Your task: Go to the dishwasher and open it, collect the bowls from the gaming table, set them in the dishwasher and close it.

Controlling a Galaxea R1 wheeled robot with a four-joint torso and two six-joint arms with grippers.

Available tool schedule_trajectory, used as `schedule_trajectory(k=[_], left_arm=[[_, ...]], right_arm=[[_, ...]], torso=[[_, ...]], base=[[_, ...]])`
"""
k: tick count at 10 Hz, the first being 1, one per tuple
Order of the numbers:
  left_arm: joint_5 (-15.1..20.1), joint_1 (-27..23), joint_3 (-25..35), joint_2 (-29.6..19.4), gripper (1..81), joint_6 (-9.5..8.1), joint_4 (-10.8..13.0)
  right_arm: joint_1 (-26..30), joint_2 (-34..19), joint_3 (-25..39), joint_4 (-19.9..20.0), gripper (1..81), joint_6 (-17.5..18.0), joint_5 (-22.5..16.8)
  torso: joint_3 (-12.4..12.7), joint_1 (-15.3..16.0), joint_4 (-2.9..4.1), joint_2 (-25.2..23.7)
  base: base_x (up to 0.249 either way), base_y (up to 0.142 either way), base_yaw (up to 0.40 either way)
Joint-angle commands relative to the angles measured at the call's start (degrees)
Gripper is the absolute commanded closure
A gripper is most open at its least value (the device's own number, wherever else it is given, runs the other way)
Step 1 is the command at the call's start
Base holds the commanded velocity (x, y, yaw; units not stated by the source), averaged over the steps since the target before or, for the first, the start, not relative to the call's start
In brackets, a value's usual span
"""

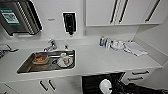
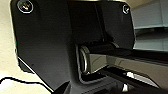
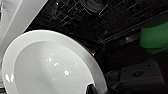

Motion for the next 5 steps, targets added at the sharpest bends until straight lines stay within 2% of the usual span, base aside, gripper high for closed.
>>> schedule_trajectory(k=[1, 5], left_arm=[[2.19, -0.85, -0.11, -0.06, 1.0, 0.23, -0.07], [1.31, -0.85, -0.90, 0.21, 1.0, 0.22, 0.02]], right_arm=[[11.52, 2.48, -6.10, 1.99, 81.1, 0.13, -9.38], [14.42, 4.85, -7.33, 1.82, 81.1, 0.22, -9.56]], torso=[[0.00, 0.00, 0.00, 0.00], [0.00, 0.00, 0.00, 0.00]], base=[[0.000, 0.000, 0.000], [0.000, 0.000, 0.000]])
